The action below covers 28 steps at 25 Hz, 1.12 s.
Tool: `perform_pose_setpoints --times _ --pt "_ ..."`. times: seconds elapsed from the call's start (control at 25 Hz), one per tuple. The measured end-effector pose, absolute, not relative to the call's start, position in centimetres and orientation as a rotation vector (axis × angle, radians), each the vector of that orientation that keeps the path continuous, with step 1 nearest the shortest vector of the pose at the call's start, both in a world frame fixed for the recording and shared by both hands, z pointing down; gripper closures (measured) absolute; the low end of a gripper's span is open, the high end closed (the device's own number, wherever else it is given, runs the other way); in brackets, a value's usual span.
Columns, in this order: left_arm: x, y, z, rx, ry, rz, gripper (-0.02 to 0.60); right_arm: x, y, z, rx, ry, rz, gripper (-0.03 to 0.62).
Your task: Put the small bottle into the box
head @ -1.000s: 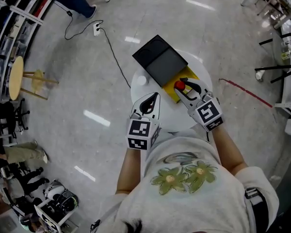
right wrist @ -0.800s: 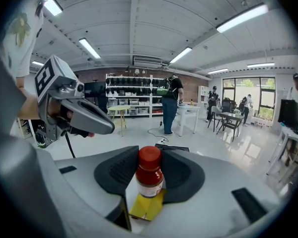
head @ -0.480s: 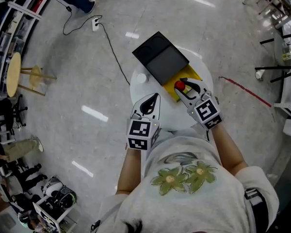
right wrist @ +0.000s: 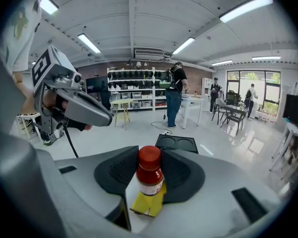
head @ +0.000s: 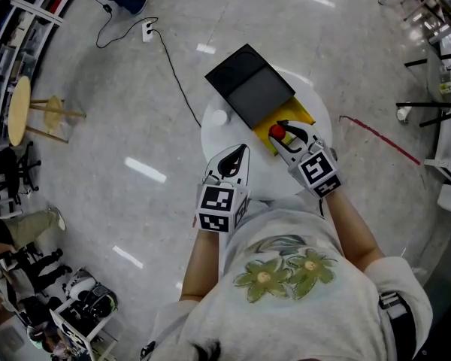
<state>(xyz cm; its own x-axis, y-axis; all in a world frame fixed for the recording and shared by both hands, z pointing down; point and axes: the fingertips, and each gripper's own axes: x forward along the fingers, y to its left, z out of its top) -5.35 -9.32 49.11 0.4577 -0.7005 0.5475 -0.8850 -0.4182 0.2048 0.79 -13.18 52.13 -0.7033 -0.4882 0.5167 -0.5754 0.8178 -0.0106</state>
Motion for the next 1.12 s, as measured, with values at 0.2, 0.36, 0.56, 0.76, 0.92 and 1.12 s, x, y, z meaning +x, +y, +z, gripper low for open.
perform_pose_setpoints --times 0.2,0.36,0.56,0.76,0.92,1.12 --pt "-5.4 -9.2 49.4 2.235 -1.323 0.533 0.578 0.6 -13.2 52.7 0.777 -2.488 0.243 0.448" --pt "-5.5 -9.1 49.7 2.228 -1.323 0.535 0.578 0.6 -13.3 53.5 0.767 -2.478 0.254 0.447" --pt "-5.7 -9.0 49.8 2.221 -1.330 0.536 0.578 0.6 -13.3 54.4 0.759 -2.465 0.275 0.447" --pt "-5.8 -8.8 49.8 2.217 -1.339 0.534 0.578 0.6 -13.2 55.2 0.753 -2.453 0.285 0.447" --pt "-5.9 -8.8 49.9 2.215 -1.338 0.537 0.578 0.6 -13.2 55.9 0.749 -2.441 0.298 0.448" --pt "-6.0 -8.7 50.0 2.210 -1.339 0.540 0.578 0.8 -13.2 56.9 0.740 -2.424 0.312 0.447"
